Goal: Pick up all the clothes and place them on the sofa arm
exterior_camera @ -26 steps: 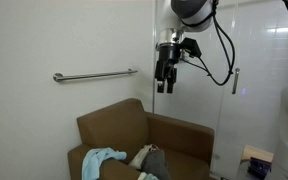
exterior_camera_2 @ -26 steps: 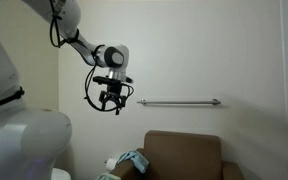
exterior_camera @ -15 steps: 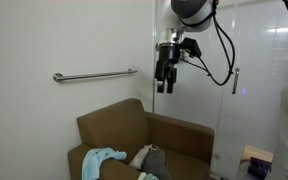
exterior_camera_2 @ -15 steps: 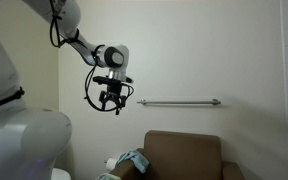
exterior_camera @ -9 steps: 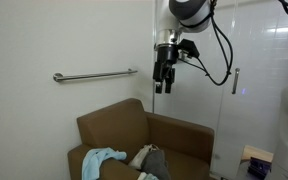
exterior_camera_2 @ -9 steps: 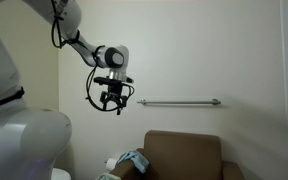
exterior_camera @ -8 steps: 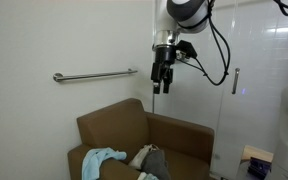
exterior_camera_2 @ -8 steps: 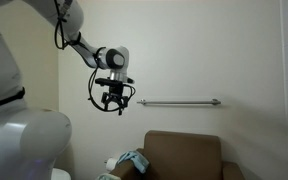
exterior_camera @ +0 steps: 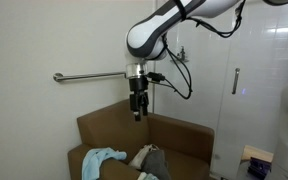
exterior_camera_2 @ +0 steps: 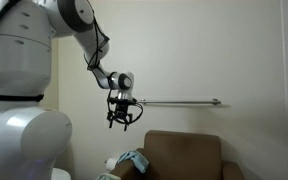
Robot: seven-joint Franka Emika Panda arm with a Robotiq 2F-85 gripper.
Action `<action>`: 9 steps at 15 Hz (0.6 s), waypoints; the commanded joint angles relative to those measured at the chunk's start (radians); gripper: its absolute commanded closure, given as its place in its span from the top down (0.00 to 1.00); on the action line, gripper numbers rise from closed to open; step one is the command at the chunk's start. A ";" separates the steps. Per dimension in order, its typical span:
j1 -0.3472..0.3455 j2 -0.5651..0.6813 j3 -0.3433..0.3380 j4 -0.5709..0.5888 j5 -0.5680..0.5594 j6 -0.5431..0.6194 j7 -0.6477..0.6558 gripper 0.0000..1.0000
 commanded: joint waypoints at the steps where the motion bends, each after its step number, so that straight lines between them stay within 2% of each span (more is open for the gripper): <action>1: -0.019 0.100 0.033 0.018 0.053 -0.013 -0.136 1.00; 2: -0.024 0.064 0.039 -0.022 0.054 -0.031 -0.155 1.00; 4: -0.020 0.103 0.044 0.004 0.026 -0.012 -0.100 1.00; 9: -0.017 0.099 0.054 0.004 0.025 -0.034 -0.121 1.00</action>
